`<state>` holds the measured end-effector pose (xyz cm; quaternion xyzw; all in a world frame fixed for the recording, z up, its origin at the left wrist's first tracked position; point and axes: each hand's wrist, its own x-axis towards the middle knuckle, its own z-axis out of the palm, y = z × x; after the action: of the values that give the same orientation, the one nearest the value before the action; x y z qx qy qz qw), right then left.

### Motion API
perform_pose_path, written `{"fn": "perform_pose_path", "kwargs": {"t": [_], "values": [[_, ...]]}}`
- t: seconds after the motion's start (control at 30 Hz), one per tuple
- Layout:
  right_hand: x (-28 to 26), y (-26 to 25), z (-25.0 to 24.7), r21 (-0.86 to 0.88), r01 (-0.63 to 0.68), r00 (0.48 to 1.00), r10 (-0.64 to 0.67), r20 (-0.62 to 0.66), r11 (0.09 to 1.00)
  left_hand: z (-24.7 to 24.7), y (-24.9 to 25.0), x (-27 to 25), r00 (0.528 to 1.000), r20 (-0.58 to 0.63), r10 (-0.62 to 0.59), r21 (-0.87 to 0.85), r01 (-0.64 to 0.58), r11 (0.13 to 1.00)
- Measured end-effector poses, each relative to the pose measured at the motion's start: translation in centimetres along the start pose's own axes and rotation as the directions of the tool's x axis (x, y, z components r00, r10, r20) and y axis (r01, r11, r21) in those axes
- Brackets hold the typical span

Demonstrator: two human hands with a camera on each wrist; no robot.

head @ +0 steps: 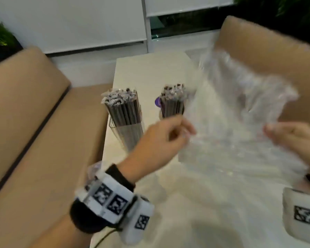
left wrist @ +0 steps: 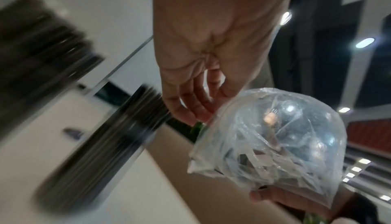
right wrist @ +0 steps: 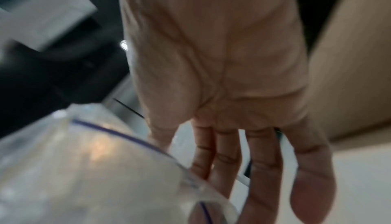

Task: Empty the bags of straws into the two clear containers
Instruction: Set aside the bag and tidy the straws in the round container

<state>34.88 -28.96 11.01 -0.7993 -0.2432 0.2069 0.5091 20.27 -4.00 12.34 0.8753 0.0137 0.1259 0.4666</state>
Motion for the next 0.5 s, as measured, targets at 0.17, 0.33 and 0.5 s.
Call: {"fn": "perform_pose_path", "kwargs": {"t": [0.17, 0.33, 0.5], "values": [[-3.1, 7.3, 4.8, -0.242, -0.362, 0.873, 0.419, 0.252, 0.9, 6.9, -7.0, -3.3, 0.901, 0.236, -0.364, 0.149, 0.337, 0.93], [-4.0, 9.0, 7.3, -0.245, -0.51, 0.799, 0.559, 0.221, 0.825, 8.2, -9.4, -3.5, 0.847, 0.221, -0.483, 0.162, 0.457, 0.875], [-2.8, 7.4, 5.2, -0.587, -0.428, 0.814, 0.575, 0.079, 0.687, 5.8, -8.4, -4.5, 0.826, 0.262, -0.5, 0.18, 0.467, 0.866]]}}
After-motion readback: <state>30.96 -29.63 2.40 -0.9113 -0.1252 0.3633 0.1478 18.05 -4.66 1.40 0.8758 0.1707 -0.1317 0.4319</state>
